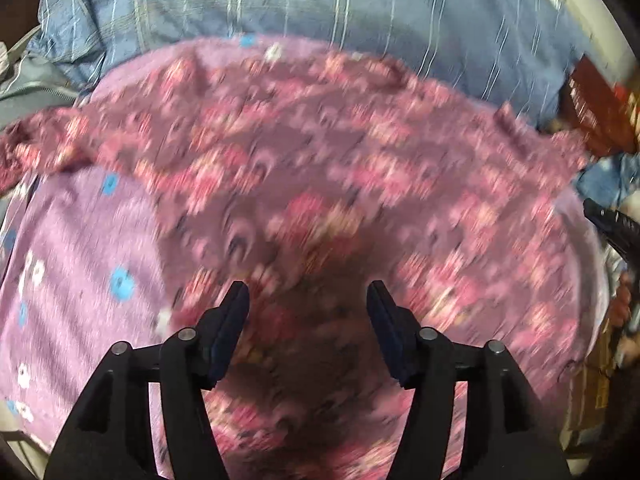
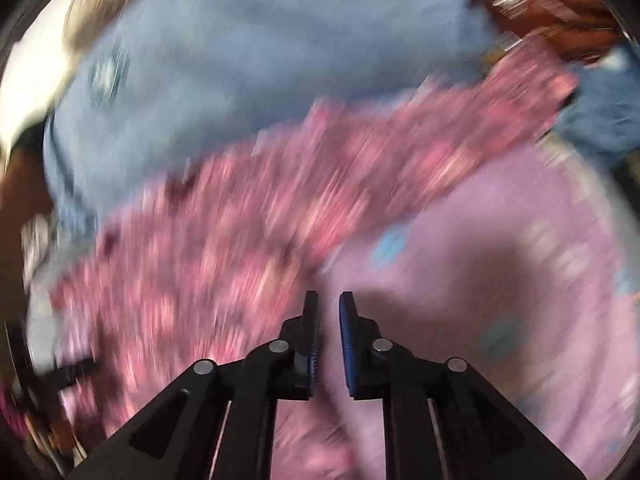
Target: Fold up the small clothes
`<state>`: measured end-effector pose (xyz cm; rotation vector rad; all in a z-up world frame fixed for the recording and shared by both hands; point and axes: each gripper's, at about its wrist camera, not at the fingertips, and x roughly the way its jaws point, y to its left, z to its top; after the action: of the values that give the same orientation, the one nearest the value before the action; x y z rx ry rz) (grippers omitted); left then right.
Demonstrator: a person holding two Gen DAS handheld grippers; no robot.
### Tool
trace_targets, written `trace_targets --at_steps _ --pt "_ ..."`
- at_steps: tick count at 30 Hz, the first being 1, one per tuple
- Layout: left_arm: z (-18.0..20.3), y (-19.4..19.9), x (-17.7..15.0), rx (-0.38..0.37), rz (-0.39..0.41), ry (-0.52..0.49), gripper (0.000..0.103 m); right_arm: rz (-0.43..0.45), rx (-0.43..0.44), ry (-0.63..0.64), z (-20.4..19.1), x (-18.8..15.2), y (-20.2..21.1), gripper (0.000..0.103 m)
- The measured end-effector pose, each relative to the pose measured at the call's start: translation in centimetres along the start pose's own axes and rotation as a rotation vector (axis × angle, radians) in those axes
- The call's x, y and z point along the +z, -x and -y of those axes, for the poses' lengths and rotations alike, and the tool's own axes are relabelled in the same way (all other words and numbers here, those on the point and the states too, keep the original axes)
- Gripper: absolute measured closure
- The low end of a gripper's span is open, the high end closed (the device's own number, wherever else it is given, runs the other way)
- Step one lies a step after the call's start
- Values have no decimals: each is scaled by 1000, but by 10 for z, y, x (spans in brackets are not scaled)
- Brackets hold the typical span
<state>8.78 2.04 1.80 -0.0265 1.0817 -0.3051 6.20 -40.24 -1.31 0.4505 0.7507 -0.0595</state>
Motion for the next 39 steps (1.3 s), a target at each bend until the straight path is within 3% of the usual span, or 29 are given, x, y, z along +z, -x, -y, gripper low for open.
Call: trace_targets --at_steps 2,6,10,12,16,17,19,20,21,25,30,34,39 --pt "8 -4 16 -23 15 4 43 92 -57 -124 41 36 15 67" --pt "27 -26 49 -52 24 19 43 198 -175 -332 125 97 24 66" --pt "40 -51 73 -87 3 35 43 203 -181 -480 180 135 -1 59" --pt "46 -63 82 -100 -11 34 43 192 -197 -501 193 149 -20 54" --pt "51 -77 92 -142 -19 36 43 162 -250 -509 205 161 -52 54" --pt "51 -79 94 -151 -20 39 43 156 -250 -511 208 161 -58 55" --pt "51 -82 96 -164 -15 38 43 160 -260 -494 209 159 -65 69" --pt "50 -83 97 -168 -8 40 43 163 -266 -482 209 158 -66 92" --pt "50 -83 98 -169 -3 41 43 165 -248 -472 209 156 -66 98" --pt "43 -84 99 -187 5 60 43 240 -238 -408 186 154 -43 99" --pt "34 -88 100 -194 2 73 43 268 -191 -236 116 153 -21 101" --pt "30 -91 102 -184 -16 61 43 256 -75 -128 47 138 -17 101" --pt "12 -77 107 -245 -5 104 43 177 82 -15 -49 104 -35 101"
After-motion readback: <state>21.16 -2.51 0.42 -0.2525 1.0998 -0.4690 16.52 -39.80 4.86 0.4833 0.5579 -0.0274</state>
